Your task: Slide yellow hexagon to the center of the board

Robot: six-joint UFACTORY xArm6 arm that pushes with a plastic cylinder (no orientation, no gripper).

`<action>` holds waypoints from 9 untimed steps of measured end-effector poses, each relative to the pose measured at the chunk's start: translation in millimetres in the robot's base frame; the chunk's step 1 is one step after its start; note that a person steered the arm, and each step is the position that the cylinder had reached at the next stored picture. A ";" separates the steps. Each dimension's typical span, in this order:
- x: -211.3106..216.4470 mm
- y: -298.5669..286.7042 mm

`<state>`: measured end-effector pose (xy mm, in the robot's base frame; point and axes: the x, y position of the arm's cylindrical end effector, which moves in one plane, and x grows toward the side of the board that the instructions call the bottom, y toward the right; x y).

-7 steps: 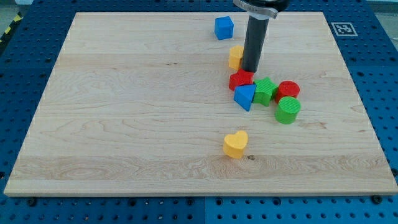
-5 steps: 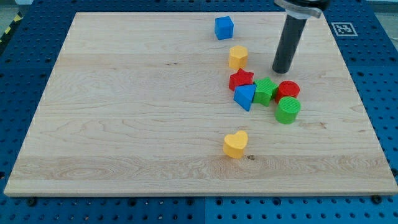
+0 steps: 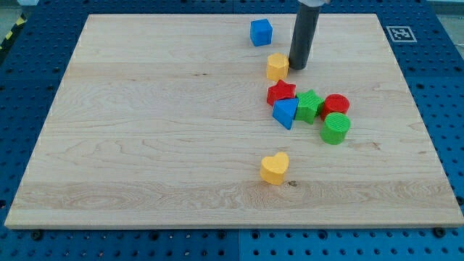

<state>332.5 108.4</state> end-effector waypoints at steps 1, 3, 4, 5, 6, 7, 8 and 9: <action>1.2 -36.5; 18.8 -83.5; 18.8 -82.6; 18.8 -52.3; 21.7 -76.6; 36.2 -91.3; 38.1 -92.6; 28.6 -111.4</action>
